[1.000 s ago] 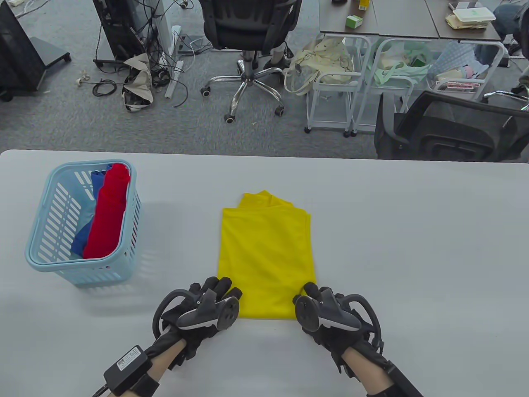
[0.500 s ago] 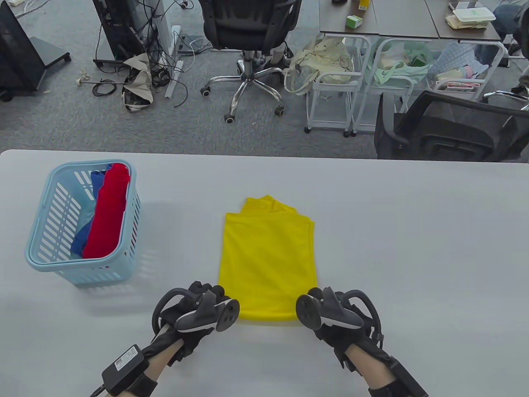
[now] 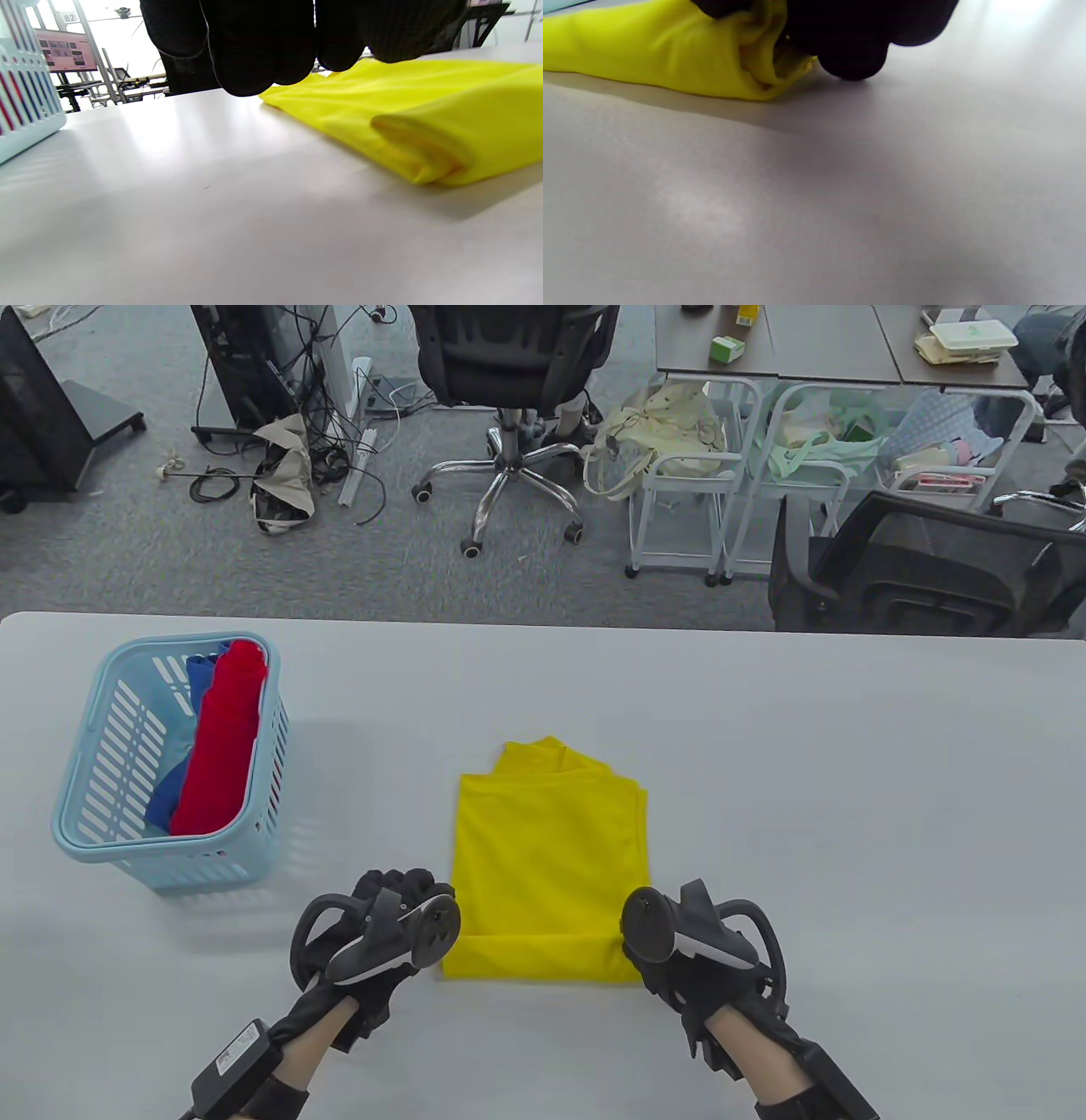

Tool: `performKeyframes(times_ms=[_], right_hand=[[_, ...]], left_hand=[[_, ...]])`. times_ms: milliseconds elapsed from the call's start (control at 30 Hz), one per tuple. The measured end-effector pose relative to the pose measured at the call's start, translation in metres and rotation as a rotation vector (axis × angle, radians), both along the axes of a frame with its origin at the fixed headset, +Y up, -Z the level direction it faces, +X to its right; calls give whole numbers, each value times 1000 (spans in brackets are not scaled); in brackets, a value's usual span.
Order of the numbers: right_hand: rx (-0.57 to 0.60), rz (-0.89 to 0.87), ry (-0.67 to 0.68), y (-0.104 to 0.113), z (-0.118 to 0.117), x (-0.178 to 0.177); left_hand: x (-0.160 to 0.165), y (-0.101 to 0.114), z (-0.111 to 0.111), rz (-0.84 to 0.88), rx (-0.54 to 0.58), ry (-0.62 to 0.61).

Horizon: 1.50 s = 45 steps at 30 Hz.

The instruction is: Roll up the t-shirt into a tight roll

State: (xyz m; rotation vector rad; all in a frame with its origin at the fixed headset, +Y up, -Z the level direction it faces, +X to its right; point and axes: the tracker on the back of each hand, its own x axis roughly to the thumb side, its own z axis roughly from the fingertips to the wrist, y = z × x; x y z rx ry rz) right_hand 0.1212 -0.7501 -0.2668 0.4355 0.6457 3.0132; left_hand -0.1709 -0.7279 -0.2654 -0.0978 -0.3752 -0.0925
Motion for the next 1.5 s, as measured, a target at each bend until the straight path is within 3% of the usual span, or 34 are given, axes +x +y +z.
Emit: performKeyframes(times_ms=[133,200,300,467,567,667,767,833,1033,1133,1300,1400,1500], right_hand=[[8,5,-16,2,3,2],[32,30,-28,4,6,3],[50,75,-59,7,9,4],[131,153,-98,18,13,6],[203,63,-3,33,22,-5],[178,39,121,28,29,-21],[67,205,176,1,28,-29],[134,231,168,-1,28,-34],[191,214,126,1,23,-33],[166,130,82,8,16,-25],[17,-48,17,10,11,-8],[-12,-42,-25,3,8,-6],[13,-6,-69,-2,5,-7]], left_hand=[[22,-6,13,65,-95,-161],[33,-23,18,-52,-118,-200],[35,-29,16,-156,-49,-210],[29,-33,11,-83,-120,-182],[30,-33,11,-91,-114,-186],[32,-33,13,-120,-90,-194],[33,-33,15,-140,-75,-195],[35,-33,16,-164,-55,-198],[43,-32,15,-232,38,-192],[35,-27,6,-139,-5,-172],[13,-22,-11,197,-281,-111],[9,-26,-15,175,-258,-69],[9,-24,-15,47,-134,-49]])
